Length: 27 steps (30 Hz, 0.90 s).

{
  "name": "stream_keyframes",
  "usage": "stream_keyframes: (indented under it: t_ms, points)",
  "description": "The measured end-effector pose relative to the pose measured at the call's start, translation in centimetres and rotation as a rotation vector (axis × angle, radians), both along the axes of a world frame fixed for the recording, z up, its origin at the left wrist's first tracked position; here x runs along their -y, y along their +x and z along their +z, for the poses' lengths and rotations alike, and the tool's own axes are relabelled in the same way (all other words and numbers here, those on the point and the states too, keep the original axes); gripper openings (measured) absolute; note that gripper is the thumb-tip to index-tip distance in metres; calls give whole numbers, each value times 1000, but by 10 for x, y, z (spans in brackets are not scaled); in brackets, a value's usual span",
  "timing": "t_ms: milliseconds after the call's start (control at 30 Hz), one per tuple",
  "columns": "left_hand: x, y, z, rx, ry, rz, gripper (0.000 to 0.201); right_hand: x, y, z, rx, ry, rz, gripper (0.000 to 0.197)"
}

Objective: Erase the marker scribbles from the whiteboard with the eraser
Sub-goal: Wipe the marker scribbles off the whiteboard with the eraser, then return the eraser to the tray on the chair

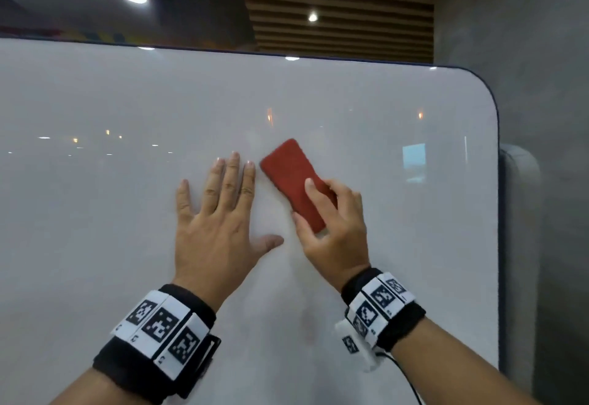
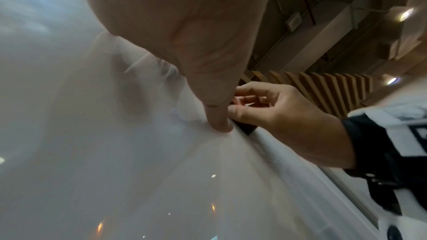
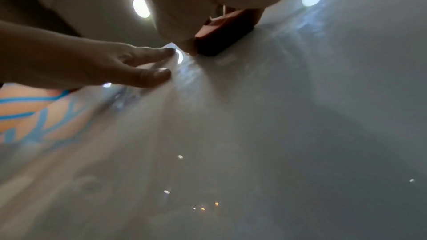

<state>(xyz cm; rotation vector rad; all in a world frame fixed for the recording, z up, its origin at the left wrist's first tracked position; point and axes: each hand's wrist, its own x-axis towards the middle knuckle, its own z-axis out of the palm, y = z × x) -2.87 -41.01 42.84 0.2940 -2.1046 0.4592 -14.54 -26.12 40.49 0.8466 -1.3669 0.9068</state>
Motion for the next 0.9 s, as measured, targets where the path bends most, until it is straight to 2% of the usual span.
stream_keyframes:
  t_ms: [67,100,200,267,400,500,633,700,833,900]
  points:
    - [16,14,-10,7,20,0,109,-15,-9,-3,-44,67,-51,45]
    - [24,20,-16,5,21,2,109,-25,-18,2,9,-6,-70,46]
    - [48,40,-31,-1,26,10,108,-38,-31,18,369,-417,-21,51]
    - [58,48,-40,-14,14,1,104,-14,-13,6,442,-497,-16,51]
    - [65,57,-58,-19,32,-29,107,52,49,-79,314,-218,-16,48]
    - [63,66,-74,14,36,-40,109,56,75,-125,325,7,-22,51]
    - [55,81,-103,121,-69,-120,109,36,103,-153,364,265,-5,58]
    - [49,86,-117,178,-138,-203,101,27,118,-168,394,351,13,59]
    - [38,93,-142,300,-215,-333,76,8,138,-191,486,395,56,61]
    - [32,95,-151,360,-198,-387,74,-3,146,-197,526,418,61,61]
